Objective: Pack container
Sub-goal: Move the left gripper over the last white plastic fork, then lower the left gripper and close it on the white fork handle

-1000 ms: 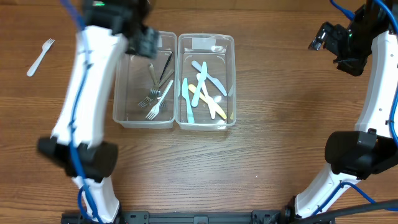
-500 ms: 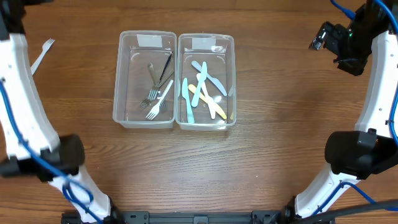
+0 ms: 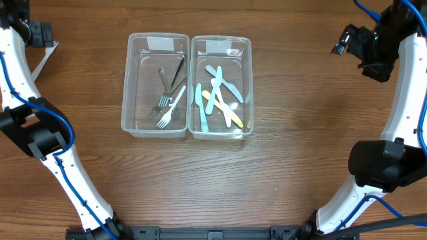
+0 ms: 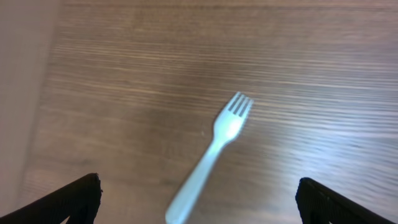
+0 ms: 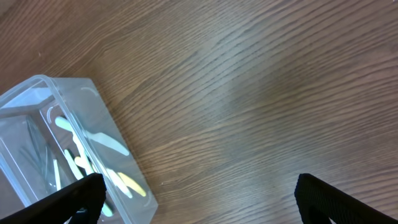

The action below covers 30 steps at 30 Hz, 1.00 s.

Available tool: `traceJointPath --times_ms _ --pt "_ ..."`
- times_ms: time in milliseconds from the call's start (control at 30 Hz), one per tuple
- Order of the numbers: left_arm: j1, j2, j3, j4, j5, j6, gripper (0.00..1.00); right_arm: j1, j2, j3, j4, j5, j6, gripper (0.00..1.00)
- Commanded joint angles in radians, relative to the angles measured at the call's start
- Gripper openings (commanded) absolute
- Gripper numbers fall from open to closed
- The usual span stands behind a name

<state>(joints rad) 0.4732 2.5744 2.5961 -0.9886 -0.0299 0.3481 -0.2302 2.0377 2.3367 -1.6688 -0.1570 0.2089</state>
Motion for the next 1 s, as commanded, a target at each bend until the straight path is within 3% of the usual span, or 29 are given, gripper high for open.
traceJointPath --times_ms 0,267,800,967 --pt "0.021 0.065 -0.003 0.062 0.096 0.121 0.97 -0.001 -0.016 -0.002 0.002 0.006 0.014 1.0" --pt "0.01 0.166 -0.003 0.144 0.188 0.312 0.97 -0.001 -0.016 -0.002 -0.008 0.006 0.053 1.0" --pt "0.005 0.297 -0.004 0.237 0.239 0.299 0.99 -0.001 -0.016 -0.002 -0.023 0.006 0.084 1.0" --pt "0.009 0.304 -0.005 0.237 0.241 0.244 0.92 -0.001 -0.016 -0.002 -0.024 0.007 0.084 1.0"
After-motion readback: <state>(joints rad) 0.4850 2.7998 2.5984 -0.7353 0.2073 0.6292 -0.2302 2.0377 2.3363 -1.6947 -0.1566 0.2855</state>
